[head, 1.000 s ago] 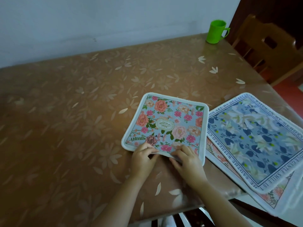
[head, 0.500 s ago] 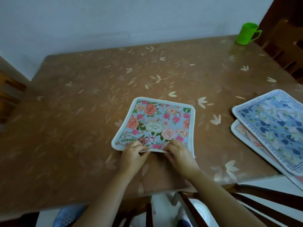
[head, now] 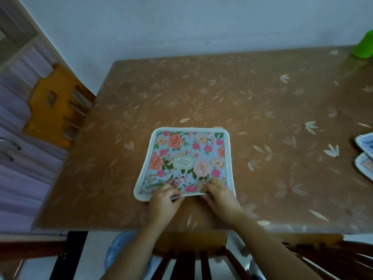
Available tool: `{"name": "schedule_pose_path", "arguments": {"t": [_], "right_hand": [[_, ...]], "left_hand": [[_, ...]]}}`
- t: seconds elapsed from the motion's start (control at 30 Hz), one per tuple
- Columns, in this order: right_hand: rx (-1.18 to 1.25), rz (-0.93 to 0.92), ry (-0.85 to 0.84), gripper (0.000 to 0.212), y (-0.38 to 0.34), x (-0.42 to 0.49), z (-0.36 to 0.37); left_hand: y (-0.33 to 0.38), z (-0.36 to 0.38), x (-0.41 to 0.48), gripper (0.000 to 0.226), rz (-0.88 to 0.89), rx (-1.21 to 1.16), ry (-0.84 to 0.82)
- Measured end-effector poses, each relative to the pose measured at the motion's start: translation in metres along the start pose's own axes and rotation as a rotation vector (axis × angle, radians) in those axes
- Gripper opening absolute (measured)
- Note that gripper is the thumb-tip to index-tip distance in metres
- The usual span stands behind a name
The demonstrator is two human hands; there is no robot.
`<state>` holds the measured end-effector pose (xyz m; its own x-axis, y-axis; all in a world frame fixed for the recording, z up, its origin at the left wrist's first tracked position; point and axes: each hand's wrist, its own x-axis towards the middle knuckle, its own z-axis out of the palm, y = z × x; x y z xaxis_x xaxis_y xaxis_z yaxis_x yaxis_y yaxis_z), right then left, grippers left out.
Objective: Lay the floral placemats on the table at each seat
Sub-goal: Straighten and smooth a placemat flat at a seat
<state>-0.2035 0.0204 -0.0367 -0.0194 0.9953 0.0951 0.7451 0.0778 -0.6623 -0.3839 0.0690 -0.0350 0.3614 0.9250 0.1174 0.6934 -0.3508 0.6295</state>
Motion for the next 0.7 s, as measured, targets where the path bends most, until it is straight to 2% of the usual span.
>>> {"name": "schedule_pose_path", "arguments": {"t": [0.27,0.43,0.6,0.7], "right_hand": [[0.018,0.167,0.002,0.009,-0.001,-0.007,0.020],[0.017,0.235,0.069,0.009,0.004,-0.012,0.011],[-0.045,0.250,0.135,0.010,0.001,-0.018,0.007],[-0.080,0.199,0.117,0.011,-0.012,-0.022,0.011]], "left_hand": [[-0.026,-0.008,-0.014,0.008,0.050,-0.068,-0.060],[-0.038,-0.015,-0.016,0.011,0.051,-0.094,-0.073],[-0.022,-0.004,-0.011,0.009,0.018,-0.112,-0.044],[-0.006,0.007,-0.011,0.007,0.043,-0.141,-0.055]]}}
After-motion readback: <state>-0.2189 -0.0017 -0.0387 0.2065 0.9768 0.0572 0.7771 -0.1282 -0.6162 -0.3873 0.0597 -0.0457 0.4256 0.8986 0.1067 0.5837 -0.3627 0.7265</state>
